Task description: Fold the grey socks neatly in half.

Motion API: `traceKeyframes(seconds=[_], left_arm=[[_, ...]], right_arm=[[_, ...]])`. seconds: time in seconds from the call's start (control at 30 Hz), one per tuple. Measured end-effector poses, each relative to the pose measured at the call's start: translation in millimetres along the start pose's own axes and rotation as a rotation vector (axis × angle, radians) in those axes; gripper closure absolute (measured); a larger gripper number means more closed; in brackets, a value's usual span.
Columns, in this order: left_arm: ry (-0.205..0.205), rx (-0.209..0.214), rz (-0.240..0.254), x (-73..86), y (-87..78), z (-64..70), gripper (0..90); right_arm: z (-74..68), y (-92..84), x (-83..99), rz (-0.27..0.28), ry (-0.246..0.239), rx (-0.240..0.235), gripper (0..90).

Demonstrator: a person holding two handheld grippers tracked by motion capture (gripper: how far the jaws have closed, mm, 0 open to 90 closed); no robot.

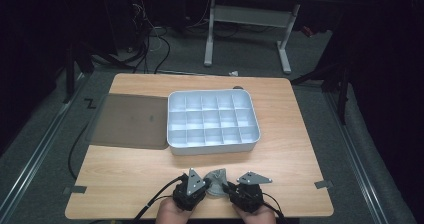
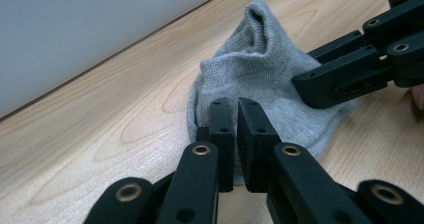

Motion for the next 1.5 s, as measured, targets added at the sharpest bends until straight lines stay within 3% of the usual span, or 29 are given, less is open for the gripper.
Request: traceKeyframes(seconds=[0.2, 0.57, 0.77, 0.87, 1.23, 1.37, 1.4, 1.5], left_arm=[[-0.020, 0.022, -0.007, 0.3, 1.2, -1.4, 87.6], [-0.016, 0.017, -0.008, 0.2, 1.6, -0.9, 87.5], [-0.013, 0.017, -0.010, 0.2, 1.7, -0.6, 87.5], [-0.016, 0.019, -0.011, 0.3, 1.7, -1.0, 87.6], [-0.016, 0.021, -0.010, 0.2, 2.1, -1.1, 87.7], [-0.018, 0.023, -0.010, 0.2, 2.1, -1.2, 87.6], [-0.018, 0.023, -0.010, 0.2, 2.1, -1.3, 87.7], [-0.019, 0.024, -0.010, 0.2, 2.0, -1.4, 87.6]], right_arm=[[-2.7, -2.5, -3.4, 0.012, -0.017, 0.020, 81.7], [-13.4, -9.0, -11.8, 0.059, -0.064, 0.043, 80.9], [-23.8, -9.5, -18.6, 0.091, -0.064, 0.009, 79.5], [-27.2, -10.8, -21.7, 0.094, -0.070, -0.025, 73.4], [-3.0, -27.0, -30.3, 0.131, -0.020, -0.004, 68.1], [10.3, -24.9, -31.1, 0.131, -0.011, 0.035, 78.0], [14.8, -19.2, -27.9, 0.109, -0.011, 0.058, 82.9], [17.2, -10.7, -22.1, 0.081, -0.018, 0.072, 86.4]])
Point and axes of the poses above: each handheld gripper's, and its own axes: y roughly forward along the jaws, x roughly out of its underside, z roughly to its right, the point moved 7 cm from there along y, roughly forward along the jaws, and after that the axes turned 5 degrees about y, right-handed, at the moved point
